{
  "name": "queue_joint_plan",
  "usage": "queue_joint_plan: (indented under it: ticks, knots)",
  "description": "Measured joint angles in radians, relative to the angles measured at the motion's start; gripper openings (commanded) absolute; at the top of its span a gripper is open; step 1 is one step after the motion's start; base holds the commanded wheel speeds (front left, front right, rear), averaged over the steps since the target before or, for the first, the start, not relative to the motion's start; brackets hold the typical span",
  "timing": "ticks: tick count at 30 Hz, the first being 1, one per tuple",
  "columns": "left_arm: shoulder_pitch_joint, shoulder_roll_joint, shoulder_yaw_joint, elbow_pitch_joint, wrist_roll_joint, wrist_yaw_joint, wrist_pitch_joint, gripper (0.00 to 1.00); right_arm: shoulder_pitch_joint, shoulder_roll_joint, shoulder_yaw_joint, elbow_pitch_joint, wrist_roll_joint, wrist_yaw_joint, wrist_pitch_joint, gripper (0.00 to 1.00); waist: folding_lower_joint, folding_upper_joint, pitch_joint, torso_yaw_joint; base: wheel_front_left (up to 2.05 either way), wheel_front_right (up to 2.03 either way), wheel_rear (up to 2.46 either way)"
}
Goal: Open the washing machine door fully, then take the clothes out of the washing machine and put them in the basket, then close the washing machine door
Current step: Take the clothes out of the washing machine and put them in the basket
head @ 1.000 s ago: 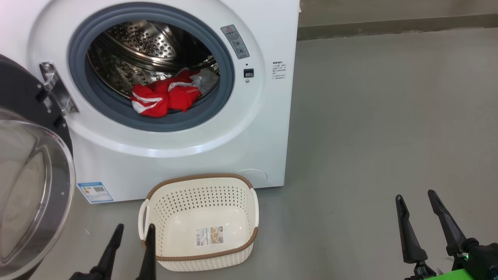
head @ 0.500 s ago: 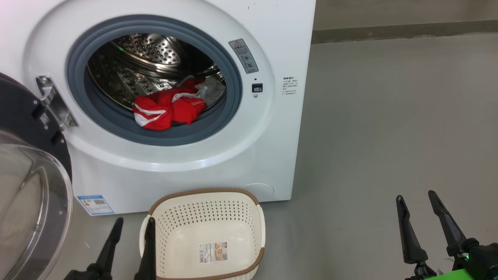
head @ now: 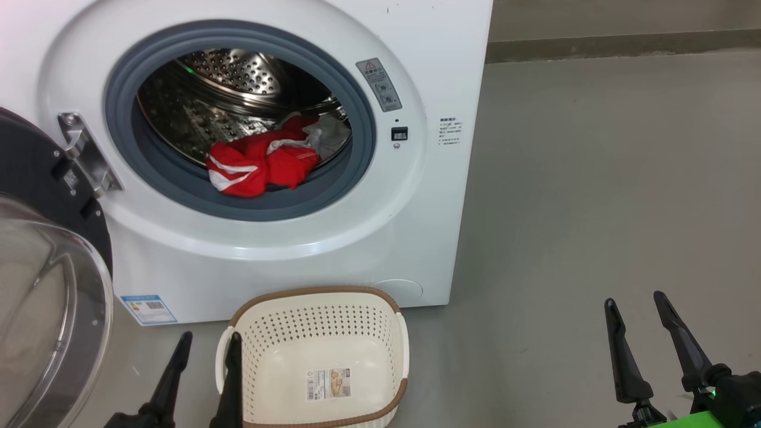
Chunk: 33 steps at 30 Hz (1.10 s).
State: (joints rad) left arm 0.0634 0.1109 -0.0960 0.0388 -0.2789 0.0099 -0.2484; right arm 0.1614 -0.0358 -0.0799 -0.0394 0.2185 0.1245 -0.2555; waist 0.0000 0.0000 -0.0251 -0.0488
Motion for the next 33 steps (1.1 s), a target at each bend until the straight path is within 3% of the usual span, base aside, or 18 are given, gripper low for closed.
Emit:
queue_joint_plan:
  ticks: [16,33]
  knots:
    - [-0.001,0.002,-0.017,-0.012,0.007,0.011,-0.001,1.0,-0.002,0.0,0.014,-0.002,0.0,0.0,0.0,1.0,0.0,0.0,0.034,0.01,0.0,0.0,0.0]
    - [-0.121,-0.008,-0.026,-0.019,-0.013,0.022,-0.001,1.0,-0.056,0.0,0.026,-0.017,0.0,0.0,0.0,1.0,0.0,0.0,0.155,0.035,0.0,0.0,0.0]
